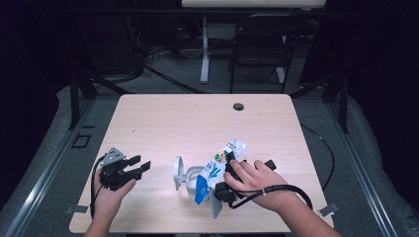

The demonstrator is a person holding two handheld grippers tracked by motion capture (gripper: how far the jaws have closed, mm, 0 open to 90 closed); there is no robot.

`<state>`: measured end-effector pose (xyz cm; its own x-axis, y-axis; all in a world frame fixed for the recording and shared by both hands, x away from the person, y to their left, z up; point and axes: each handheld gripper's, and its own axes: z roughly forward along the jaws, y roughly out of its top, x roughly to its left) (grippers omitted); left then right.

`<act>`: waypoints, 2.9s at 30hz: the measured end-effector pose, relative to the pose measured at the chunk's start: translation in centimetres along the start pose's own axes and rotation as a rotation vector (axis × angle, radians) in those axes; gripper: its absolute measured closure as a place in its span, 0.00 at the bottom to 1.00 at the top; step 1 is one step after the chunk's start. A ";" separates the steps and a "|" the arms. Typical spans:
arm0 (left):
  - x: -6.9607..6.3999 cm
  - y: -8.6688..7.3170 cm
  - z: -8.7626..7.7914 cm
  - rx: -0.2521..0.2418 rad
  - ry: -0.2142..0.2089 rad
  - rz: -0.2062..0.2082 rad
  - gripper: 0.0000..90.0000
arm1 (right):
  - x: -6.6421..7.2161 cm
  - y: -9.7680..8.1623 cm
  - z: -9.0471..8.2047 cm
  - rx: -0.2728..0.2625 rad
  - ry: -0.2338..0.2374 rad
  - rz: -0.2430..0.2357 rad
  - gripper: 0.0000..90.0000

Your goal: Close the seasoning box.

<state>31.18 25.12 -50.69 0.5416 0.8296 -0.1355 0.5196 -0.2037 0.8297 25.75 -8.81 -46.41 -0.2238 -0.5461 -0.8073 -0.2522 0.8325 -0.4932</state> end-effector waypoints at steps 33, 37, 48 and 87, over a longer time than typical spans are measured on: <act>-0.1 -0.1 0.2 0.007 0.003 0.000 0.56 | 0.6 -0.4 0.2 -0.015 0.025 0.120 0.98; -0.2 -0.1 0.2 0.009 0.002 0.005 0.56 | 1.2 -0.6 0.1 -0.026 0.041 0.187 0.98; -0.4 -0.1 0.4 0.015 -0.004 0.009 0.56 | 2.2 -1.1 0.0 -0.049 0.091 0.385 0.98; -0.6 0.0 0.4 0.011 -0.006 0.014 0.56 | 5.8 -3.6 1.5 -0.334 0.286 1.302 0.98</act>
<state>31.12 24.45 -50.85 0.5527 0.8237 -0.1266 0.5193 -0.2216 0.8254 26.73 -14.85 -49.84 -0.6449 0.5710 -0.5079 0.0837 0.7134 0.6957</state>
